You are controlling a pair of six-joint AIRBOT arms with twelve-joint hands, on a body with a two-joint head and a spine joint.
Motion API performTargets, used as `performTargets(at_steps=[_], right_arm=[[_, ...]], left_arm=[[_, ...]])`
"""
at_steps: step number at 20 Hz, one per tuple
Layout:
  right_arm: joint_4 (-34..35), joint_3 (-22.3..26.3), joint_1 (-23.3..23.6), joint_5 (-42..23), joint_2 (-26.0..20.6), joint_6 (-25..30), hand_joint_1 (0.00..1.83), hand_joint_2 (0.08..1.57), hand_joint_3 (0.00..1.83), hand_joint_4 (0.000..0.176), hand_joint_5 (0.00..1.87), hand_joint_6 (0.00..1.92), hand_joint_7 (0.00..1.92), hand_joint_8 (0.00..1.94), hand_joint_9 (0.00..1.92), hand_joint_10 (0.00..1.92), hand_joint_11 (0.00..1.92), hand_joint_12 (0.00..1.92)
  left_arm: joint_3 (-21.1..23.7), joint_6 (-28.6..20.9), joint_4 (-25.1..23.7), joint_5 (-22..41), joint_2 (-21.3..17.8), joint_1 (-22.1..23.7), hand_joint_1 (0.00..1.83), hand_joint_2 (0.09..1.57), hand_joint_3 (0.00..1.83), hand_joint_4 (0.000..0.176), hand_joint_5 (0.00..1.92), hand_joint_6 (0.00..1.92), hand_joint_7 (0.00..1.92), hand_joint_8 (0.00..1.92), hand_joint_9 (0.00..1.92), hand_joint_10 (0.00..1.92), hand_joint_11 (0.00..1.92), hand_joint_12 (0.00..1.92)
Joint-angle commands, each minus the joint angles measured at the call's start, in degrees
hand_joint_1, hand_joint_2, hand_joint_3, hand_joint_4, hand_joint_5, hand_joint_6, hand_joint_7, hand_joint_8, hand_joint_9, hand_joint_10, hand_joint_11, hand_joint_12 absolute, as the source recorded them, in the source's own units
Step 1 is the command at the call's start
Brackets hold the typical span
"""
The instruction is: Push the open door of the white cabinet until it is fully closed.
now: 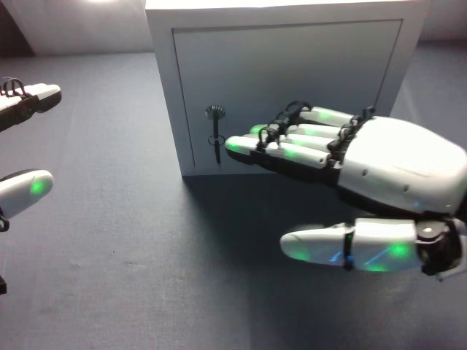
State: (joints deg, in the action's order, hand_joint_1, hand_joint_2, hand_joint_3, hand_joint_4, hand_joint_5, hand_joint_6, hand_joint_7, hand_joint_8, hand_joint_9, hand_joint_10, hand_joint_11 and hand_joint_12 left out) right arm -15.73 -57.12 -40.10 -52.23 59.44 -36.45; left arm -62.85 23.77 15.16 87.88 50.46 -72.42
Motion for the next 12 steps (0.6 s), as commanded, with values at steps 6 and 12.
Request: performTargets(at_steps=[6,12], right_arm=[[4.0,3.6,-5.1,-12.5,-7.7,0.9,0.17,1.38,0.0,0.0,0.29,0.04,0.41,0.02,0.36,0.07,0.0,1.03],[9.5,7.5,-10.2,-19.0,-15.7,-3.1,0.03,1.37,0.01,0.0,0.02,0.02,0.05,0.01,0.04,0.01,0.0,0.52]], left_arm=[[0.4,-0.3,1.3,8.9,-0.4,-0.3,0.45,1.31,0.0,0.0,0.3,0.0,0.26,0.01,0.24,0.01,0.0,0.8],[1.5,0.6,1.9,11.4,-1.5,-1.2,0.53,1.22,0.0,0.023,0.17,0.0,0.04,0.0,0.01,0.0,0.0,0.79]])
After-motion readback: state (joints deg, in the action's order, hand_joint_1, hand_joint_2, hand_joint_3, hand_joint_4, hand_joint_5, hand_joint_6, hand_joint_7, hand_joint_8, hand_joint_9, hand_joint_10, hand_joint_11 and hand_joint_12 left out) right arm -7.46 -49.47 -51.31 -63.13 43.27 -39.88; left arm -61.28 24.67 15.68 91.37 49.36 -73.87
